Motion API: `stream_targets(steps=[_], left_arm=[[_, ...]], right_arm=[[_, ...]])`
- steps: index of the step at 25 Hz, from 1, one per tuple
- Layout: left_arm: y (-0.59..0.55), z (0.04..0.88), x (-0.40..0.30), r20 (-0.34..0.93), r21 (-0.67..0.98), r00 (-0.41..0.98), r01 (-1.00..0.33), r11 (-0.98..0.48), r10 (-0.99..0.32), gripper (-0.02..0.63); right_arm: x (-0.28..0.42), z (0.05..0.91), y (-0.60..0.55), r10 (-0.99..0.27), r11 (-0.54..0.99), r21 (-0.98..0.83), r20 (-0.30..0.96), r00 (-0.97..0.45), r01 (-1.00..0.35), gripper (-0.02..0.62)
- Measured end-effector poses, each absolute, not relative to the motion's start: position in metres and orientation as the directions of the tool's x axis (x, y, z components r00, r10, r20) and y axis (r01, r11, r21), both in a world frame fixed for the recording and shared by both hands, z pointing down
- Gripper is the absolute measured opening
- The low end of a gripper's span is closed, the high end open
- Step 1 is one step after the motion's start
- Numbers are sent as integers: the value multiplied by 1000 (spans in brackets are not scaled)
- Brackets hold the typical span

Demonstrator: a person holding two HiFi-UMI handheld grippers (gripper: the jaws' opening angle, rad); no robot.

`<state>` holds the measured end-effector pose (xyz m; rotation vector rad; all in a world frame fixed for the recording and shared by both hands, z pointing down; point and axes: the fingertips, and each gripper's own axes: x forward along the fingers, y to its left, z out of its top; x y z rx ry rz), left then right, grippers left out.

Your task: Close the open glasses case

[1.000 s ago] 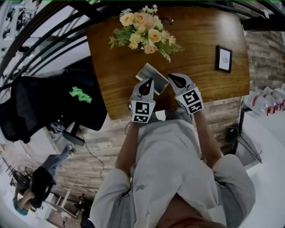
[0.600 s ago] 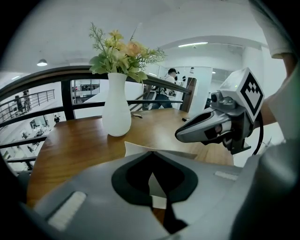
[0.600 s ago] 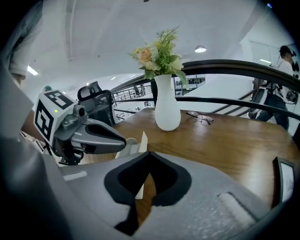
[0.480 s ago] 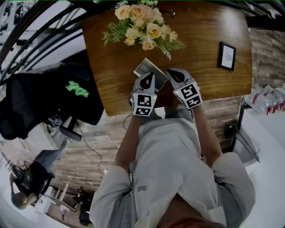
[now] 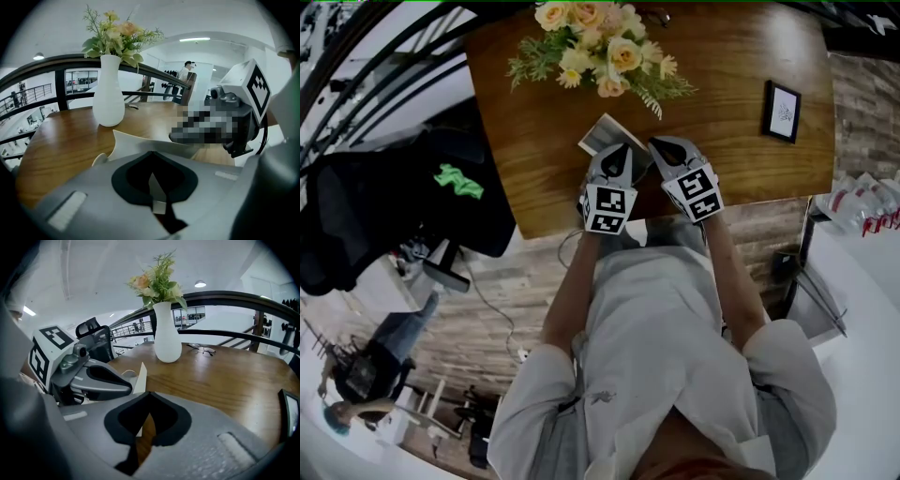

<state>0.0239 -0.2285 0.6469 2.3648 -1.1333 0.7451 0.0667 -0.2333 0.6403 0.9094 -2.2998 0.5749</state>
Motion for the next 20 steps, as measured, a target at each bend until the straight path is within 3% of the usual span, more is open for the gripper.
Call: stream_targets(steps=[20], left_arm=[[-219,648,19,613,146,544,-790,-595,-572,20]], right_arm=[[47,641,-216,-447,682,-180,664,-599,-709,3]])
